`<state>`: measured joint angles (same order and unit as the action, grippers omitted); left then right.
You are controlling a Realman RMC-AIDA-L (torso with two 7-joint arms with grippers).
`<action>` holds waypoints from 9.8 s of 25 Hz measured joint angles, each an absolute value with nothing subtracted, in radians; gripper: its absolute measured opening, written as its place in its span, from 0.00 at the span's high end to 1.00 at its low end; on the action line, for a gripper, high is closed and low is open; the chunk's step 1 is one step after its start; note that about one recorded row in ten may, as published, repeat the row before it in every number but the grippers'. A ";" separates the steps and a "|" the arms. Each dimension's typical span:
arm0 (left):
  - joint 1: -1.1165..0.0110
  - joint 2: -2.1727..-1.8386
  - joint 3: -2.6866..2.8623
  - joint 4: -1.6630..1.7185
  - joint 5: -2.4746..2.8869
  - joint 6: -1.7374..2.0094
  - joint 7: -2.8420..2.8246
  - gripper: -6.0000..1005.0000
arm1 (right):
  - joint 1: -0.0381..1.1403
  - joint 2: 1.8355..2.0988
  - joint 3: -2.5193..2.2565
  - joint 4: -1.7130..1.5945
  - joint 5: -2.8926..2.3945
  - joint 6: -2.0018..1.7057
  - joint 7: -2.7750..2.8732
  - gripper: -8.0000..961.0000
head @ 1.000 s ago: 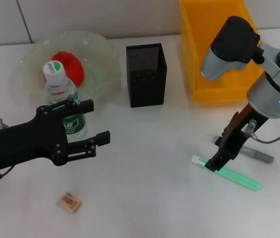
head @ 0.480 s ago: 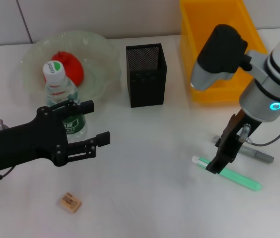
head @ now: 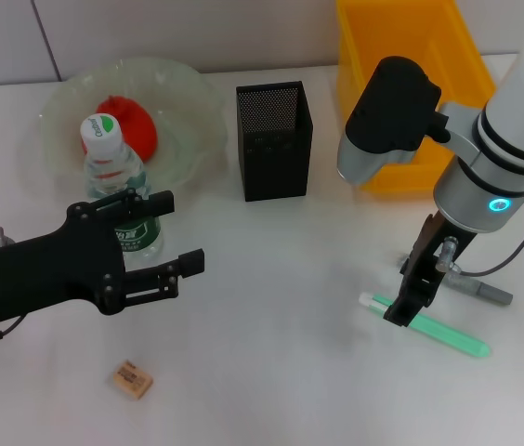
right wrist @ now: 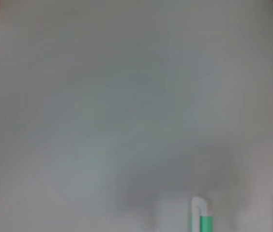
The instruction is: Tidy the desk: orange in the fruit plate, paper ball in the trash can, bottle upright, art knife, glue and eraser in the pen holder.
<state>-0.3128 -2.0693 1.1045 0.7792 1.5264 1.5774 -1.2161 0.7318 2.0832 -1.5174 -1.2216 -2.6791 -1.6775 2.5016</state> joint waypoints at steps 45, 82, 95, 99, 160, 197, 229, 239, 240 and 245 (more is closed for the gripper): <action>-0.308 -2.068 1.097 0.767 1.526 1.578 -1.195 0.19 | 0.758 2.088 -1.599 -1.138 -2.678 -1.610 2.531 0.51; -0.307 -2.068 1.095 0.743 1.526 1.580 -1.168 0.19 | 0.762 2.088 -1.647 -1.115 -2.678 -1.574 2.551 0.83; -0.307 -2.068 1.095 0.742 1.523 1.580 -1.167 0.19 | 0.762 2.089 -1.648 -1.117 -2.676 -1.574 2.556 0.85; -0.307 -2.068 1.095 0.742 1.523 1.580 -1.167 0.19 | 0.762 2.089 -1.644 -1.126 -2.678 -1.578 2.559 0.85; -0.314 -2.066 1.080 0.741 1.522 1.572 -1.155 0.19 | 0.780 2.086 -1.635 -1.125 -2.683 -1.575 2.565 0.75; -0.309 -2.068 1.079 0.728 1.522 1.572 -1.141 0.19 | 0.789 2.089 -1.635 -1.093 -2.680 -1.555 2.576 0.76; -0.307 -2.066 1.069 0.727 1.522 1.578 -1.140 0.19 | 0.792 2.089 -1.635 -1.072 -2.676 -1.534 2.591 0.83; -0.307 -2.066 1.067 0.727 1.522 1.579 -1.140 0.19 | 0.789 2.088 -1.627 -1.084 -2.665 -1.547 2.592 0.83; -0.307 -2.066 1.067 0.727 1.522 1.579 -1.140 0.19 | 0.786 2.086 -1.626 -1.093 -2.666 -1.550 2.594 0.83; -0.307 -2.066 1.067 0.727 1.522 1.579 -1.140 0.19 | 0.756 2.082 -1.611 -1.168 -2.679 -1.577 2.602 0.83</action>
<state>-0.3067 -2.0662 1.0674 0.7271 1.5216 1.5785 -1.1397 0.7558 2.0824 -1.6106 -1.1675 -2.6787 -1.5769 2.6016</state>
